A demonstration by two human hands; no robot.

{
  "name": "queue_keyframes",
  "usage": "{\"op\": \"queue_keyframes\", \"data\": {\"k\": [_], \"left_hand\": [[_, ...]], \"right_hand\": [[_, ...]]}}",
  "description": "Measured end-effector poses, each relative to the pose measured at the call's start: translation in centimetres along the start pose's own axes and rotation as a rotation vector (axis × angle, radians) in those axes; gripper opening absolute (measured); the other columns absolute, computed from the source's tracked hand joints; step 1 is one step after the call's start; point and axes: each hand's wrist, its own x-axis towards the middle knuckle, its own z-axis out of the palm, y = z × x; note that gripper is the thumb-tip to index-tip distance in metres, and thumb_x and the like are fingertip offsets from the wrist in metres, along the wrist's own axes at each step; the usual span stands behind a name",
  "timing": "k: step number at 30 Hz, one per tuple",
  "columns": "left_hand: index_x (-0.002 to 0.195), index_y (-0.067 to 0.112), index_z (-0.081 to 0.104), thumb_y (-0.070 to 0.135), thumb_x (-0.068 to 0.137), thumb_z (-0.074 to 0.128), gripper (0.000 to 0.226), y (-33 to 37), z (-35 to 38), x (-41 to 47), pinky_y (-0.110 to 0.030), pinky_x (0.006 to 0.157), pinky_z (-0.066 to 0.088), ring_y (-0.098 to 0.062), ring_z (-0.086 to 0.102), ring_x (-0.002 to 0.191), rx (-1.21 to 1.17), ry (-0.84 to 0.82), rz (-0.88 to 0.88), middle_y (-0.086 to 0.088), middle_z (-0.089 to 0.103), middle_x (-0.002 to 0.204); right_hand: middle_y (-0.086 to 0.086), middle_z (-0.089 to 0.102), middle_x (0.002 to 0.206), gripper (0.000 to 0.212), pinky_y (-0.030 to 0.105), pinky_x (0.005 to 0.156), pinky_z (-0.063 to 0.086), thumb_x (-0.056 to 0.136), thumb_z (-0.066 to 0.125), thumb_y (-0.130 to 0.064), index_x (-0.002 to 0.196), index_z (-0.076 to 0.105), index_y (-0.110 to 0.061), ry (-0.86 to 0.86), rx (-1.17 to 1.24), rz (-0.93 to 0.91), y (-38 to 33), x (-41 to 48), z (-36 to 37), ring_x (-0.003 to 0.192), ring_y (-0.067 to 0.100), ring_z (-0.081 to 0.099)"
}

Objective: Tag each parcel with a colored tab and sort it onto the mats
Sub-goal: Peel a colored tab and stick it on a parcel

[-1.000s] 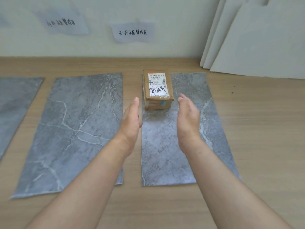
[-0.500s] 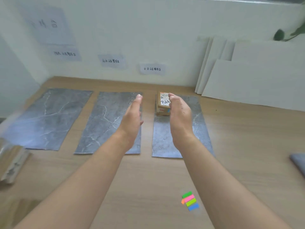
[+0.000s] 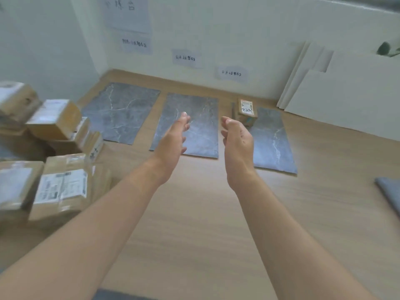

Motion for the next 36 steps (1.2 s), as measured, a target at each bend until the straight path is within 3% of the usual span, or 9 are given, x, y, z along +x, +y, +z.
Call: {"op": "queue_keyframes", "data": {"k": [7,15,20,22,25,26,29,31,36], "left_hand": [[0.148,0.028,0.044,0.058,0.103,0.030,0.056,-0.8,-8.1,-6.7,-0.048,0.119,0.029,-0.023,0.038,0.142,-0.031,0.122,-0.021,0.002,0.043,0.154],[0.151,0.026,0.041,0.054,0.105,0.023,0.056,-2.1,-16.0,-12.7,-0.047,0.121,0.026,-0.023,0.035,0.145,-0.003,0.350,-0.026,0.000,0.042,0.155],[0.136,0.033,0.054,0.052,0.105,0.025,0.047,-3.9,-21.2,-14.8,-0.029,0.110,0.036,-0.010,0.049,0.129,-0.001,0.447,-0.016,0.007,0.052,0.142],[0.144,0.029,0.049,0.054,0.105,0.025,0.052,-4.8,-23.1,-14.8,-0.026,0.110,0.035,-0.011,0.046,0.133,0.002,0.465,-0.024,0.006,0.050,0.146],[0.149,0.023,0.044,0.052,0.106,0.025,0.055,-6.2,-25.7,-14.0,-0.013,0.091,0.037,-0.003,0.046,0.123,-0.018,0.475,-0.056,0.006,0.050,0.144],[0.149,0.022,0.044,0.051,0.106,0.025,0.055,-6.6,-26.4,-13.6,-0.014,0.091,0.036,-0.002,0.046,0.121,-0.023,0.472,-0.066,0.006,0.050,0.144],[0.149,0.021,0.045,0.050,0.106,0.026,0.055,-8.1,-28.4,-12.3,-0.022,0.101,0.030,-0.003,0.043,0.121,-0.027,0.460,-0.091,0.008,0.049,0.139],[0.147,0.021,0.046,0.050,0.106,0.026,0.054,-9.0,-29.3,-11.7,-0.023,0.102,0.032,-0.004,0.045,0.123,-0.058,0.437,-0.118,0.010,0.051,0.133],[0.130,0.029,0.058,0.050,0.106,0.026,0.045,-9.5,-31.0,-10.6,-0.024,0.092,0.047,-0.002,0.064,0.107,-0.086,0.364,-0.177,0.019,0.071,0.103]], "right_hand": [[-0.012,0.068,0.125,0.032,0.034,0.111,0.044,0.101,0.049,-0.036,0.122,0.071,-0.025,-0.117,-0.026,0.026,0.1,-7.2,6.0,0.124,0.010,0.060],[-0.014,0.069,0.111,0.023,0.036,0.109,0.047,0.102,0.050,-0.030,0.109,0.072,-0.027,-0.311,-0.003,0.112,2.8,-12.6,12.6,0.115,0.012,0.063],[-0.013,0.069,0.116,0.026,0.033,0.109,0.046,0.103,0.048,-0.031,0.113,0.072,-0.025,-0.376,-0.034,0.181,5.3,-14.9,16.0,0.118,0.010,0.062],[-0.015,0.070,0.106,0.025,0.030,0.102,0.049,0.104,0.048,-0.030,0.108,0.072,-0.027,-0.398,-0.045,0.204,6.0,-15.6,17.2,0.112,0.012,0.065],[0.001,0.070,0.102,0.029,0.032,0.095,0.051,0.105,0.047,-0.029,0.108,0.069,-0.011,-0.409,-0.101,0.270,7.3,-16.1,19.3,0.110,0.017,0.062],[-0.001,0.070,0.103,0.028,0.032,0.092,0.051,0.105,0.046,-0.029,0.105,0.070,-0.014,-0.422,-0.125,0.284,7.8,-16.1,19.9,0.107,0.013,0.063],[-0.026,0.070,0.071,0.031,0.008,0.069,0.047,0.107,0.043,-0.025,0.085,0.064,-0.027,-0.448,-0.157,0.313,9.7,-16.0,21.8,0.073,-0.014,0.063],[-0.027,0.067,0.062,0.034,0.003,0.057,0.045,0.106,0.042,-0.022,0.079,0.064,-0.022,-0.442,-0.192,0.326,10.7,-16.1,22.8,0.059,-0.014,0.060],[0.001,0.078,0.093,0.041,0.020,0.059,0.046,0.102,0.041,-0.029,0.098,0.075,-0.007,-0.415,-0.181,0.377,11.5,-16.8,25.0,0.068,0.006,0.062]]}}
